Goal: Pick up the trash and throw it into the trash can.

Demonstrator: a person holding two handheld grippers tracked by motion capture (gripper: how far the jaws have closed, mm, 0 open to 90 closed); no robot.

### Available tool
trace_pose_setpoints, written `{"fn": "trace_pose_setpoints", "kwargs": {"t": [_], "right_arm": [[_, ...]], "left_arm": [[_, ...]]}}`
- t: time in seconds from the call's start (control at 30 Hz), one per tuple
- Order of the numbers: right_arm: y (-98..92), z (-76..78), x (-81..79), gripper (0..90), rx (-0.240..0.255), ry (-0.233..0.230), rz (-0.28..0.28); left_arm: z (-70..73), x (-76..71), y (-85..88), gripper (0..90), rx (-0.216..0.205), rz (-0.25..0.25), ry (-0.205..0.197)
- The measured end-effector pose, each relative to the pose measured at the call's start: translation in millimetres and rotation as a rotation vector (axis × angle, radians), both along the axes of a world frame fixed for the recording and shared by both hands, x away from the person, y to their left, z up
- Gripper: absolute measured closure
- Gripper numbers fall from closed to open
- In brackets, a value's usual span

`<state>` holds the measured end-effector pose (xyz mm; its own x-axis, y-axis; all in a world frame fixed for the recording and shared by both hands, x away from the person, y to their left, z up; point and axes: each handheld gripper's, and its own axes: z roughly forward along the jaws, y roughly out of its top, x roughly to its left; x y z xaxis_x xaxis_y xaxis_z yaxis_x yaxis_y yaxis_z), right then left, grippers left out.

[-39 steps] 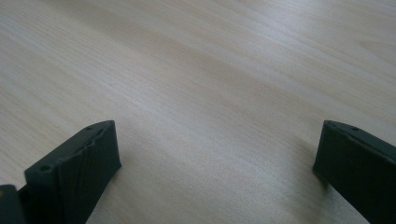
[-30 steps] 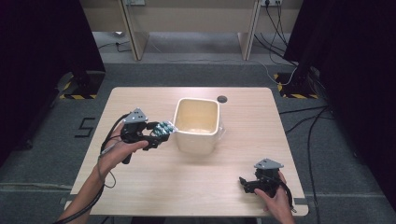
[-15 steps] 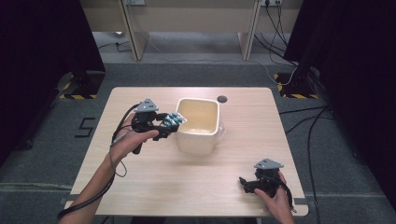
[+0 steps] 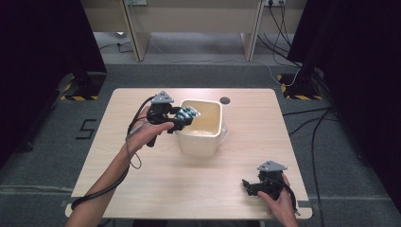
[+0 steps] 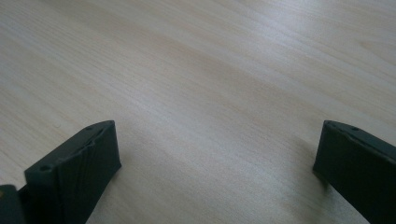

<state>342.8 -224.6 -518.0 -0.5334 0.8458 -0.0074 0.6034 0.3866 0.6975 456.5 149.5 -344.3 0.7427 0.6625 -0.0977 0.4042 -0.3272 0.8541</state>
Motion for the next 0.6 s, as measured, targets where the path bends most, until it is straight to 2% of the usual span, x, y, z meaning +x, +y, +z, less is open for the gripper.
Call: {"fn": "trace_pose_setpoints", "kwargs": {"t": [0.27,0.6], "right_arm": [[0.0,0.0,0.0,0.2,0.000,0.000,0.000],[0.0,0.0,0.0,0.3,0.000,-0.001,0.000]], "left_arm": [[-1.9,12.6,-13.6,33.7,0.009,0.000,0.017],[-13.7,31.9,-32.3,33.7,0.027,0.004,0.054]]}}
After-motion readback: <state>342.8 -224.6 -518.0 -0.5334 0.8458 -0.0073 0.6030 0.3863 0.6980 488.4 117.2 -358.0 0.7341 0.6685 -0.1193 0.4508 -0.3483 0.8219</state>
